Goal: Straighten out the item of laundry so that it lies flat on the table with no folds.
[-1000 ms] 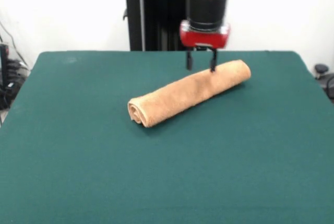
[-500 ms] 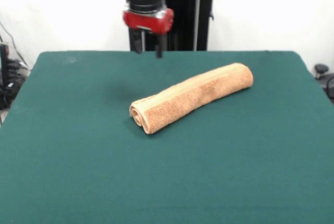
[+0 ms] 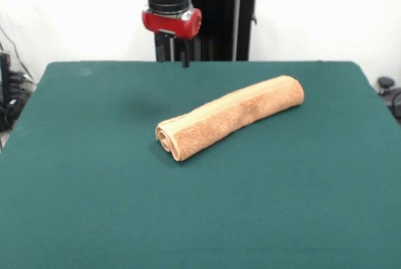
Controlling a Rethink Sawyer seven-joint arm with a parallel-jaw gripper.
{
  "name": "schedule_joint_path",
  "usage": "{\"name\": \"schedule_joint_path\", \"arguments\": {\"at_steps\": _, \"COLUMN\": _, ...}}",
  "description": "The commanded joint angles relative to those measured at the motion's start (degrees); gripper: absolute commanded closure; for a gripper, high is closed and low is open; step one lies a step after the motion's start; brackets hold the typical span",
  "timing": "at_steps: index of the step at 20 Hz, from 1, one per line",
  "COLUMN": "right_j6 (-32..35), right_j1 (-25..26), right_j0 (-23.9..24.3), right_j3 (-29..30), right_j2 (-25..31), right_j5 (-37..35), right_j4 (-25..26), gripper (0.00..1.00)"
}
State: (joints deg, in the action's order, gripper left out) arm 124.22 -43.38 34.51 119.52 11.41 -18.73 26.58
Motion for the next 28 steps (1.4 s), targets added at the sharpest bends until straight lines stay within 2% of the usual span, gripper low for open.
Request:
{"name": "schedule_joint_path", "arguments": {"at_steps": 1, "right_j6": -2.63, "right_j1": 2.60, "right_j0": -3.88, "right_j3": 2.14, "right_j2": 6.60, "right_j5": -3.18, "right_j4": 1.57, "gripper": 0.00}}
{"name": "schedule_joint_path", "arguments": {"at_steps": 8, "right_j6": -3.68, "right_j1": 1.14, "right_j0": -6.49, "right_j3": -1.60, "right_j2": 6.13, "right_j5": -8.56, "right_j4": -0.01, "gripper": 0.00}}
{"name": "schedule_joint_path", "arguments": {"at_steps": 17, "right_j6": -4.24, "right_j1": 6.66, "right_j0": -9.70, "right_j3": -14.84, "right_j2": 5.56, "right_j5": -13.91, "right_j4": -0.28, "gripper": 0.00}}
{"name": "schedule_joint_path", "arguments": {"at_steps": 28, "right_j6": -4.43, "right_j1": 8.18, "right_j0": -9.23, "right_j3": -19.64, "right_j2": 6.62, "right_j5": -18.27, "right_j4": -2.21, "gripper": 0.00}}
